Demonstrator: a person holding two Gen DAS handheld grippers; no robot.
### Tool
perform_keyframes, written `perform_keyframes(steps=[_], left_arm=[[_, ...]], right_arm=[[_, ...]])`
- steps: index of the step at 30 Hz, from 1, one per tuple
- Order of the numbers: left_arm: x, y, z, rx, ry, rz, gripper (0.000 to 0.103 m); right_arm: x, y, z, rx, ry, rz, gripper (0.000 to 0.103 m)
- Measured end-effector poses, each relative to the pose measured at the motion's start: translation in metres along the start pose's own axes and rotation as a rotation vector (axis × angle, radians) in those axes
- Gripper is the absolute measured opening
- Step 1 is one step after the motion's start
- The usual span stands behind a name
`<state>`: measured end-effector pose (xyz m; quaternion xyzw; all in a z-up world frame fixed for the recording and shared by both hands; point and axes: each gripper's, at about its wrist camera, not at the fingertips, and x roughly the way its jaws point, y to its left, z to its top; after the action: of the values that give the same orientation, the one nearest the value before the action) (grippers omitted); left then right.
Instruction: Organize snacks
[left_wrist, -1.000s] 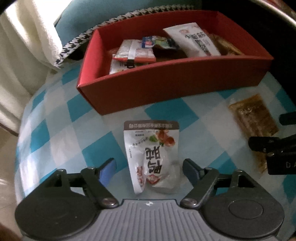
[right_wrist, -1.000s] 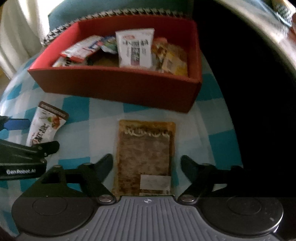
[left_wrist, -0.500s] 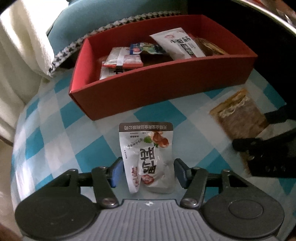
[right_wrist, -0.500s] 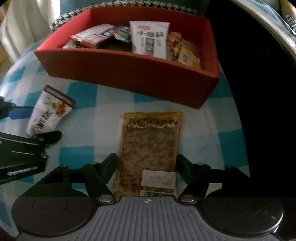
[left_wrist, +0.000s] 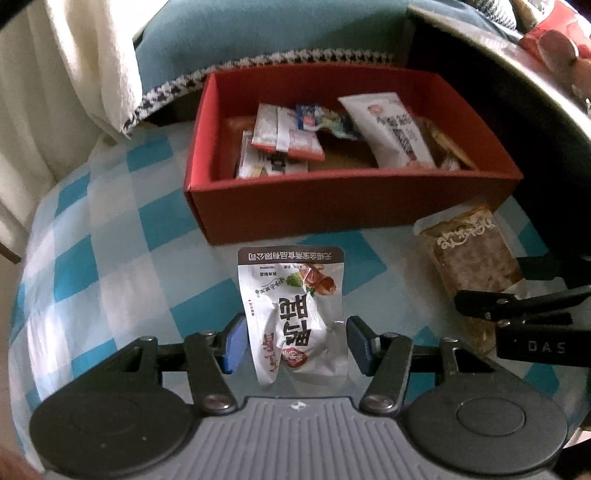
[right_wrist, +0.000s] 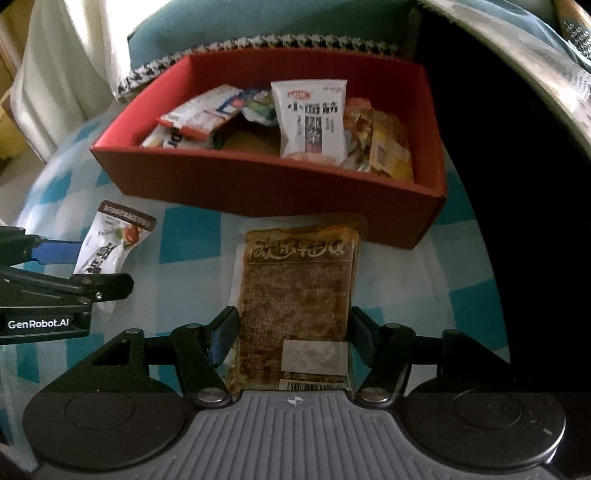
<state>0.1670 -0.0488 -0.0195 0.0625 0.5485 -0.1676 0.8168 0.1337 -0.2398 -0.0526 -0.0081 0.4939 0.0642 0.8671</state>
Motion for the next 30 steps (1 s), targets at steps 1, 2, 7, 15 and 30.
perform_keyframes(steps=[1,2,7,15,30], left_arm=[[-0.002,-0.001,0.002,-0.002,-0.007,-0.005,0.051],[-0.005,-0.001,0.004,-0.002,-0.015,-0.012,0.051],[-0.019,-0.005,0.010,0.018,-0.065,-0.008,0.051],[-0.018,0.009,0.011,-0.017,-0.052,0.004,0.051],[-0.030,0.050,0.006,-0.119,-0.055,-0.043,0.051]], right_arm=[[-0.001,0.000,0.002,0.005,-0.006,0.004,0.071],[-0.003,-0.001,0.004,0.015,-0.010,0.010,0.071],[-0.014,0.002,0.011,0.032,-0.031,0.056,0.044],[-0.001,0.001,0.008,0.047,0.009,0.022,0.050],[0.049,0.041,0.022,0.053,0.120,0.021,0.101]])
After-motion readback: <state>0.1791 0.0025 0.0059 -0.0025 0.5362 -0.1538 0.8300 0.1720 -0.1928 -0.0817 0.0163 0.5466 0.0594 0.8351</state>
